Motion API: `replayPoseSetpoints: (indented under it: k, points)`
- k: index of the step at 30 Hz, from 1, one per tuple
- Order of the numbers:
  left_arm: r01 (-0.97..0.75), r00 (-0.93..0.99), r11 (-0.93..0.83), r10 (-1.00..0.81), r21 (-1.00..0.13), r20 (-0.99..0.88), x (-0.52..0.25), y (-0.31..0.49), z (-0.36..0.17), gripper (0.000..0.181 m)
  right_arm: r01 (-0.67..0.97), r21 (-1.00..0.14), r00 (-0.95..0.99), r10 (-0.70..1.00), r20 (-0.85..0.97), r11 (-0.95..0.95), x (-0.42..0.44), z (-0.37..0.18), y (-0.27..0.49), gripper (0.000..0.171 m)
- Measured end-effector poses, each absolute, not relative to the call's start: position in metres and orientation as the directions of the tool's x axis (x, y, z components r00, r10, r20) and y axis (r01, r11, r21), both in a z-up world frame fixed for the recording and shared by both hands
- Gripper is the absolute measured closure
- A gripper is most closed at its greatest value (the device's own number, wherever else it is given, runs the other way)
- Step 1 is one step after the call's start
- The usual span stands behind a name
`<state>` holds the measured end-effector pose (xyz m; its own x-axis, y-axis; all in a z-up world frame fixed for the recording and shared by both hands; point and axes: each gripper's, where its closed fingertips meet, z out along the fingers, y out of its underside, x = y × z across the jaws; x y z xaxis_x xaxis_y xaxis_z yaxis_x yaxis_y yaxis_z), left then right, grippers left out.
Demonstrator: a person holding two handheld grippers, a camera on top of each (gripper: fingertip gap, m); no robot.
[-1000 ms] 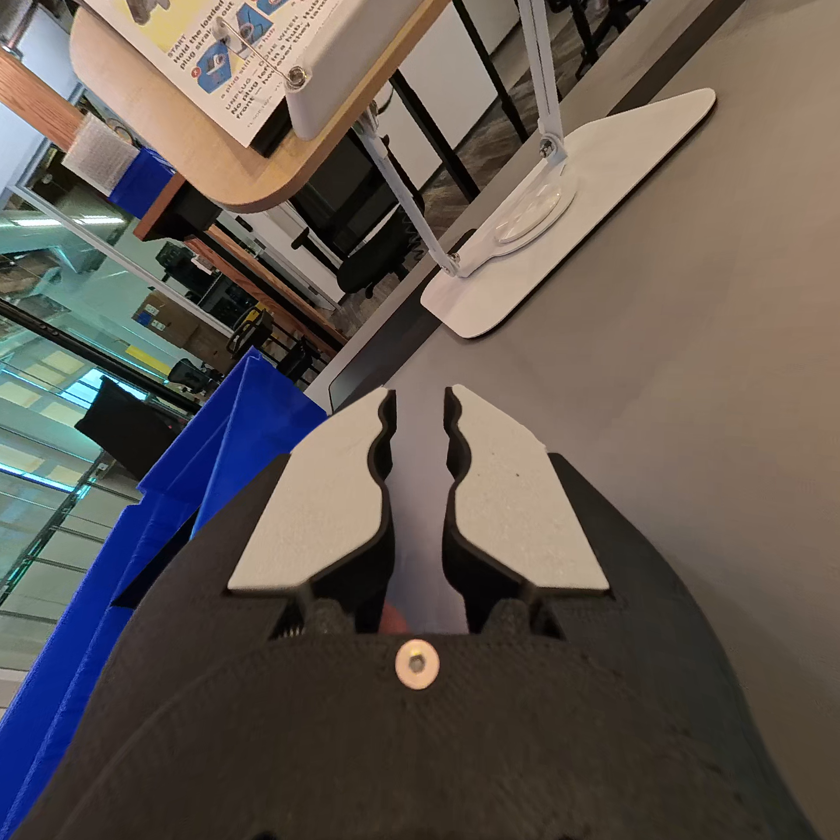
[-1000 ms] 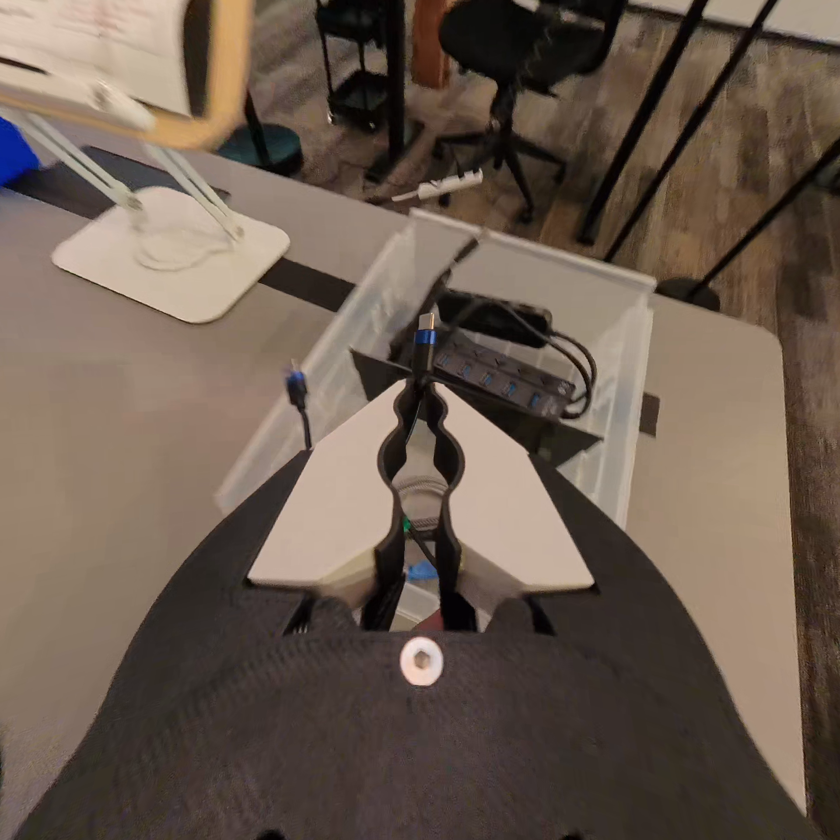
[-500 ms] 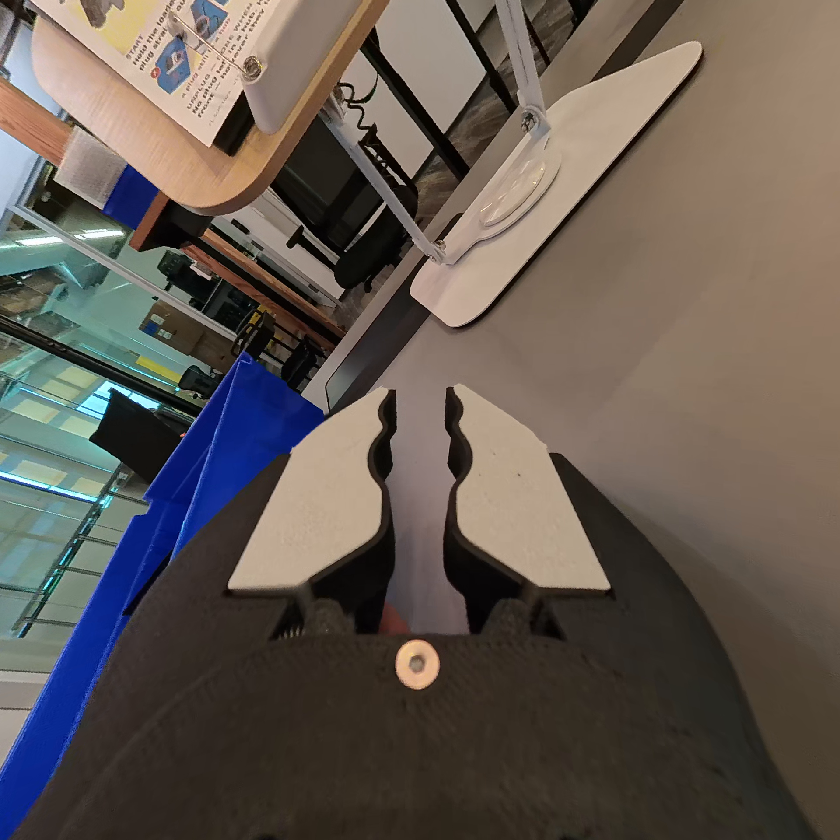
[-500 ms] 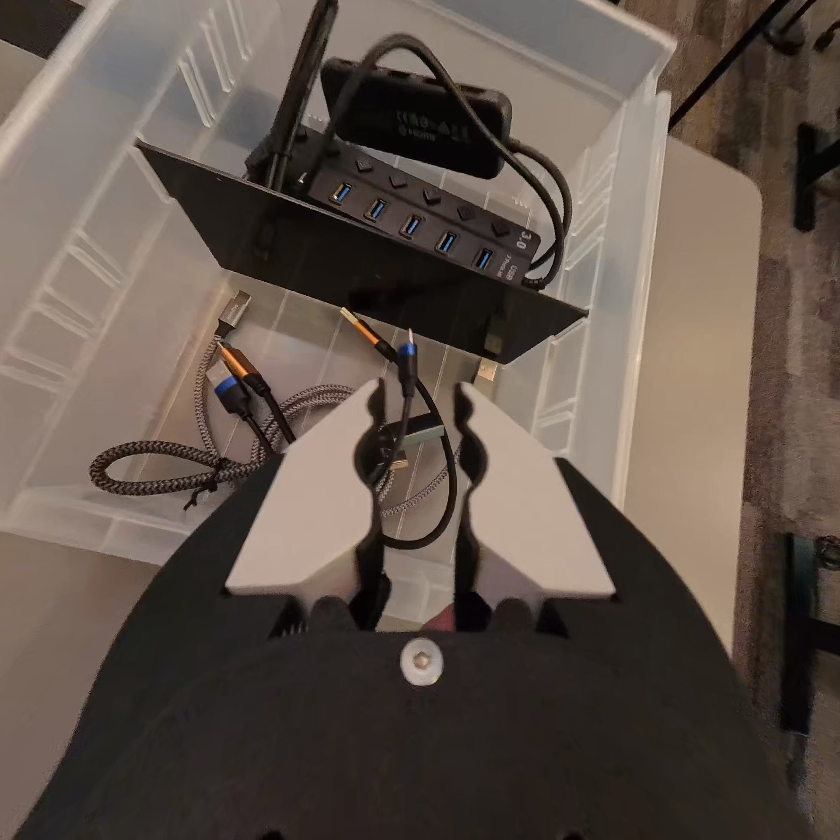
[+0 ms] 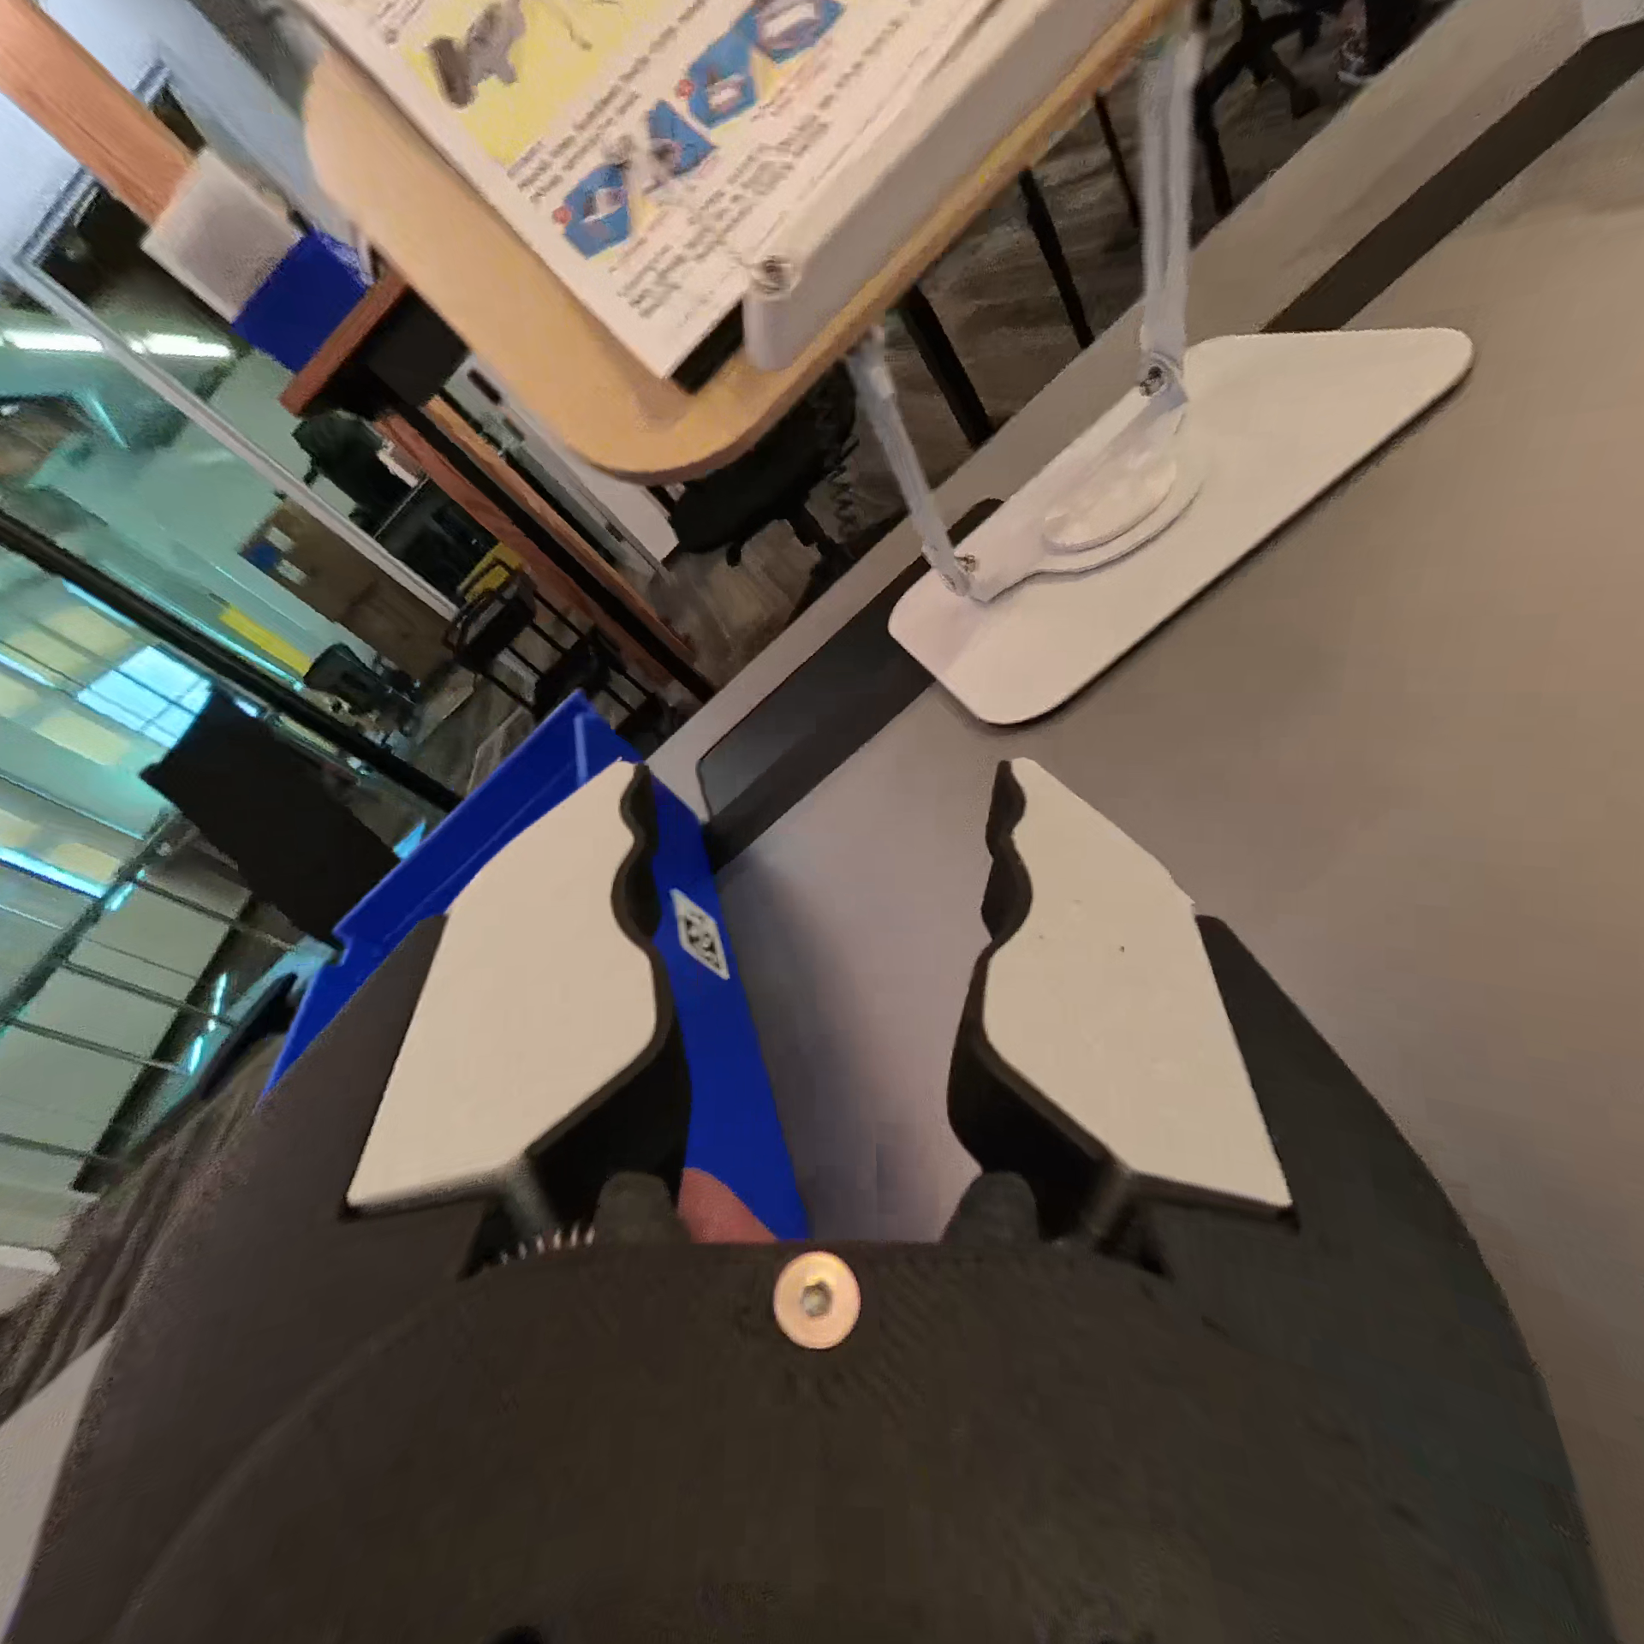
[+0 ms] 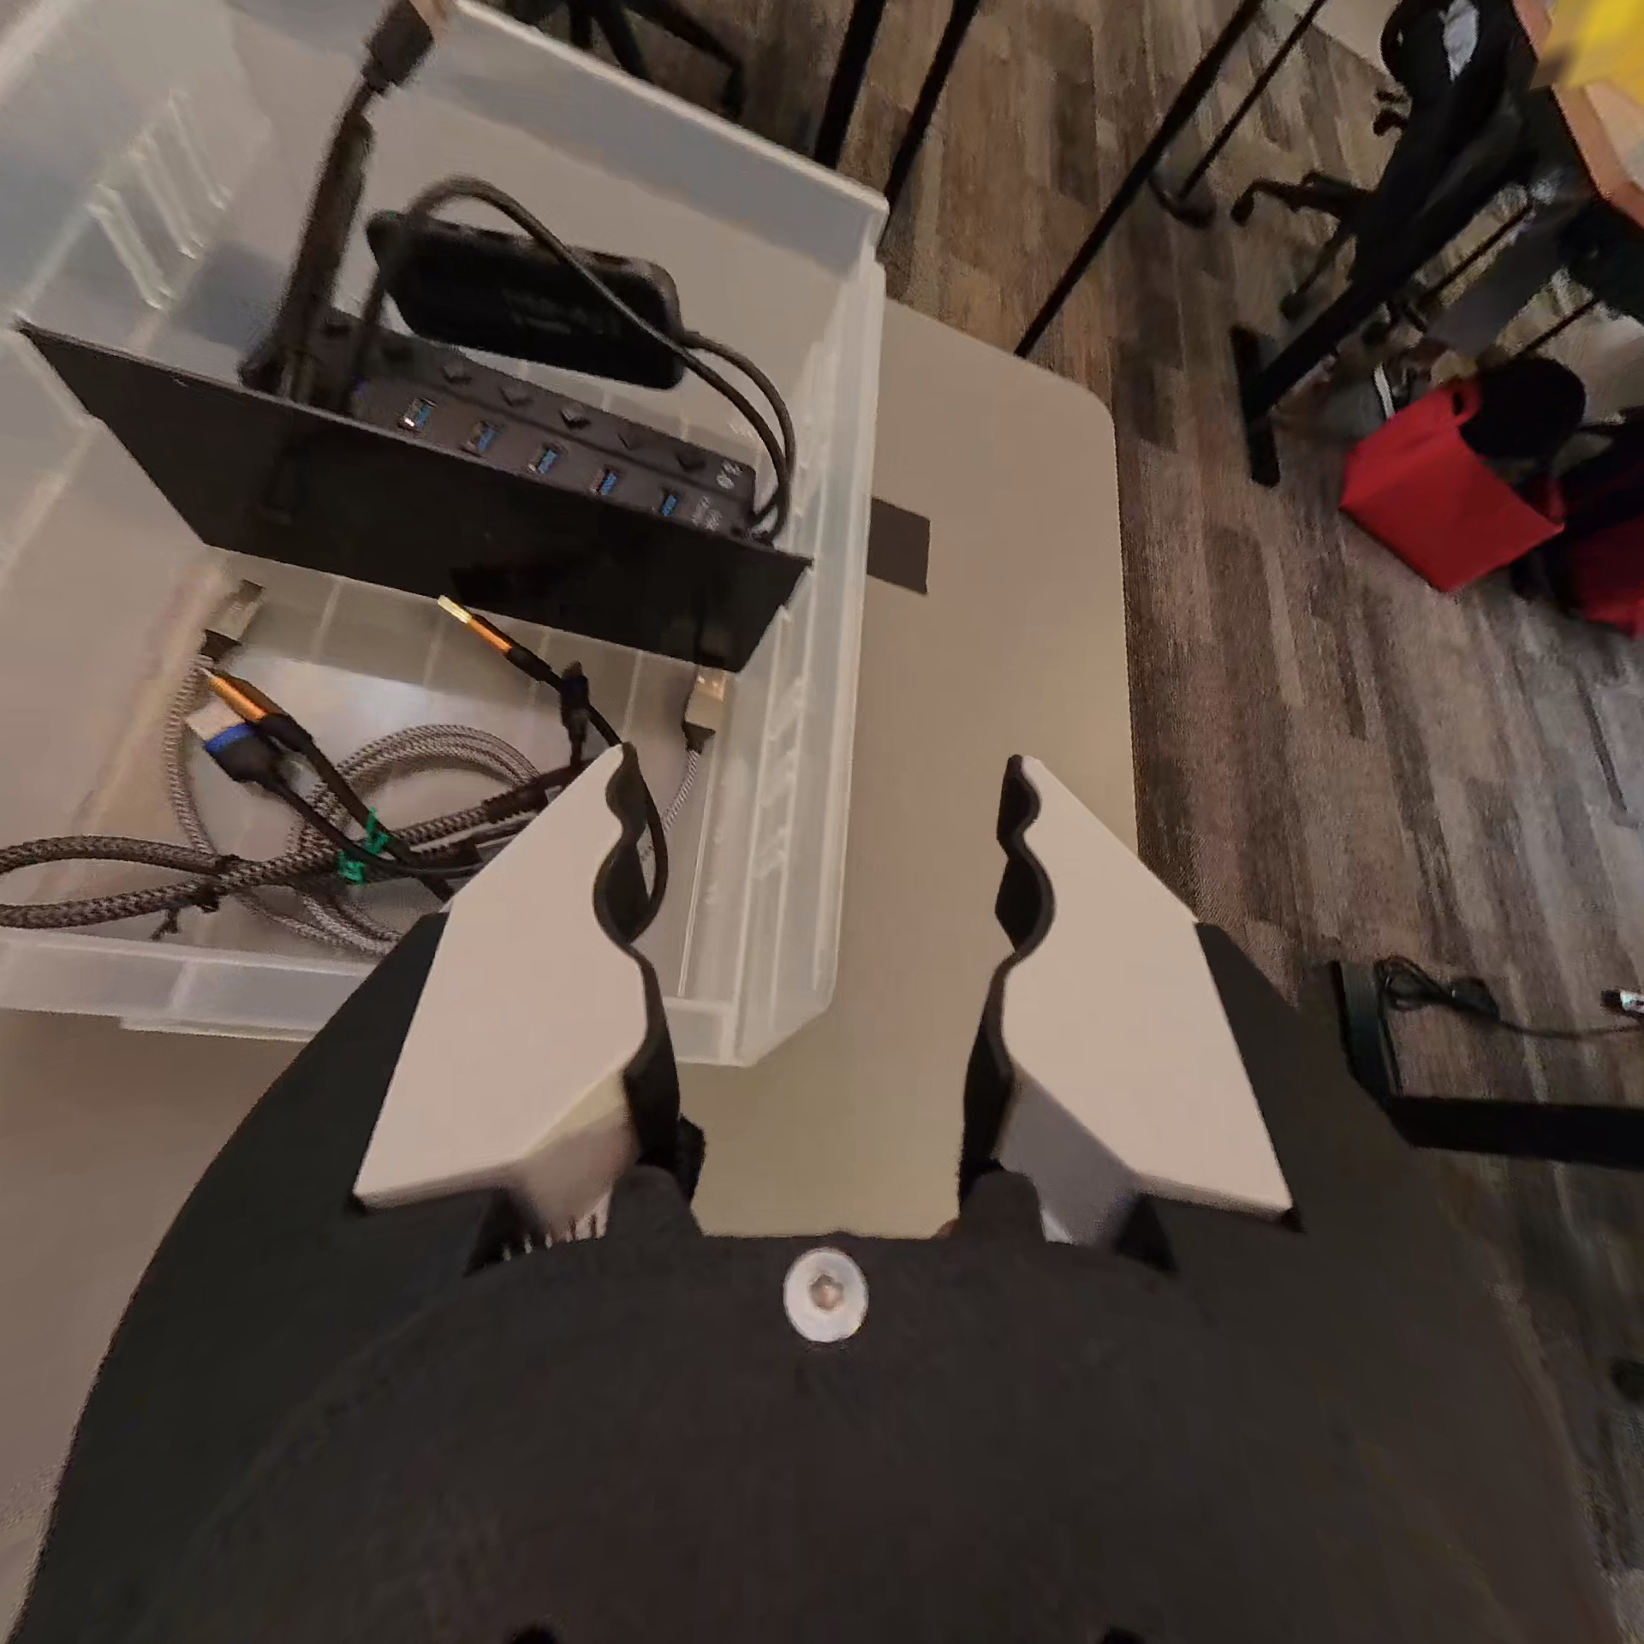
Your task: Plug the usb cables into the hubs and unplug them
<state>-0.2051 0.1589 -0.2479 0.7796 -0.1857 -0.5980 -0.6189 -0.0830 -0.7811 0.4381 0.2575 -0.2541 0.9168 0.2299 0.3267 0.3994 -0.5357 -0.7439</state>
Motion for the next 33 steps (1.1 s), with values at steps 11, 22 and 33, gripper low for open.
replayPoseSetpoints:
  k: [11, 22, 33]
  points:
    - [-0.205, 0.947, -0.273, 0.185, -0.940, -0.261, -0.409, 0.141, -0.216, 0.098, 0.209, -0.811, 0.975, 0.181, 0.129, -0.546, 0.448, -0.288, 0.262, 0.107]
    - [-0.007, 0.961, -0.378, 0.252, -0.926, -0.110, -0.481, 0.152, -0.270, 0.101, 0.193, -0.804, 0.974, 0.207, 0.089, -0.563, 0.442, -0.309, 0.268, 0.117]
    - [0.054, 0.948, -0.289, 0.316, -0.956, -0.042, -0.518, 0.142, -0.254, 0.143, 0.210, -0.804, 0.969, 0.226, 0.097, -0.557, 0.441, -0.311, 0.271, 0.154]
